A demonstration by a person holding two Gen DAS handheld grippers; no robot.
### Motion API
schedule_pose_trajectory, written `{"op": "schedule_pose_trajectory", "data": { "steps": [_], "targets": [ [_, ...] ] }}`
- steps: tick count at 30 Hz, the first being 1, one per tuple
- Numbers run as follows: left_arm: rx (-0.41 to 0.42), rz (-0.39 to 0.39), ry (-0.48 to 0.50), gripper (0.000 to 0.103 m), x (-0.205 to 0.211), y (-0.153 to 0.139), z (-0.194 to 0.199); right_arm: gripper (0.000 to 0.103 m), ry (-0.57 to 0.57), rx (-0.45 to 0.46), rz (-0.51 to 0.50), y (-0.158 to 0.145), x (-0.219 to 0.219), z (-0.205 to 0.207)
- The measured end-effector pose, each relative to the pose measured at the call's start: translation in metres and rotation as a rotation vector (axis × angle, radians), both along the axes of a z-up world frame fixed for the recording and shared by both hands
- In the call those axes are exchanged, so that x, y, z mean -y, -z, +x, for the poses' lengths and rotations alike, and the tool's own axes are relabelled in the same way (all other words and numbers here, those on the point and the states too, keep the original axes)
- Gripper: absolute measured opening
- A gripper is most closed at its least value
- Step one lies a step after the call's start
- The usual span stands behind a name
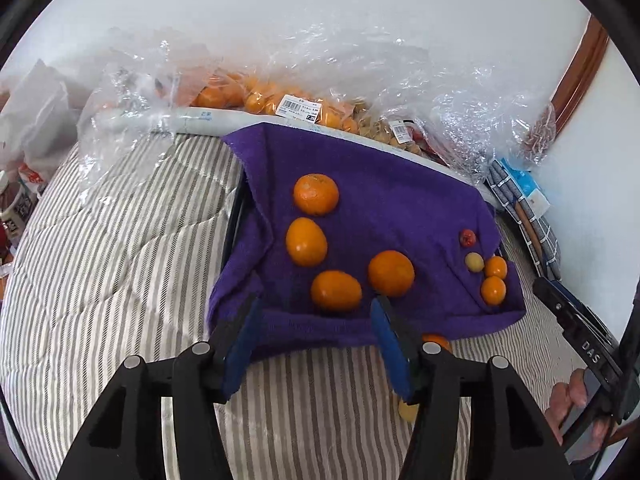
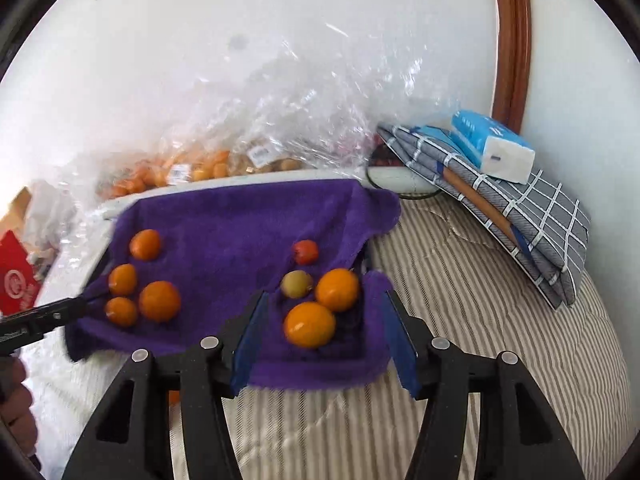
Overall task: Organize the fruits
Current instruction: 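Withdraw both tools from the towel toward the last fruits, then grasp the yellow citrus with the right tool while the left tool grasps the large orange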
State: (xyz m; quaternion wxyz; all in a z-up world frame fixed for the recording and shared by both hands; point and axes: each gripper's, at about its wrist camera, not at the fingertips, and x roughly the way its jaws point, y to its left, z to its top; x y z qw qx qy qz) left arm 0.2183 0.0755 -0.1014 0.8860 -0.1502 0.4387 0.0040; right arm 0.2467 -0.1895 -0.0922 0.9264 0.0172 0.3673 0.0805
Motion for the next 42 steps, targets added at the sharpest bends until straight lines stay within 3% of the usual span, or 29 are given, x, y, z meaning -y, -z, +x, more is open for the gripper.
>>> {"op": "schedule_pose_trajectory", "data": {
  "steps": [4,8,12,19,31,38,42],
  "targets": [
    [-0.031,0.015,-0.013,0.055,0.0,-0.002,-0.023,0.057,0.037,0.068,-0.034,-0.013,-0.005,-0.034],
    [-0.004,-0.004,-0.023,0.055,-0.006,-0.003,-0.048,0.057,0.021,0.067,-0.046,-0.016,-0.014,-0.059],
    [0.013,-0.013,-0.026,0.055,-0.011,-0.006,-0.068,0.057,-0.018,0.004,-0.049,-0.009,-0.028,-0.076],
    [0.031,0.053,-0.043,0.055,-0.024,-0.003,-0.089,0.057,-0.047,-0.073,-0.02,0.016,-0.052,-0.099],
    [0.001,0.108,-0.109,0.055,-0.064,0.046,-0.098,0.05,-0.115,-0.102,-0.007,0.047,-0.104,-0.102],
    [0.033,0.079,-0.112,0.055,-0.077,0.057,-0.102,0.042,-0.132,-0.1,-0.02,0.059,-0.122,-0.094],
    [0.062,0.112,-0.109,0.055,-0.079,0.059,-0.106,0.035,-0.139,-0.12,-0.023,0.065,-0.126,-0.086]
  ]
}}
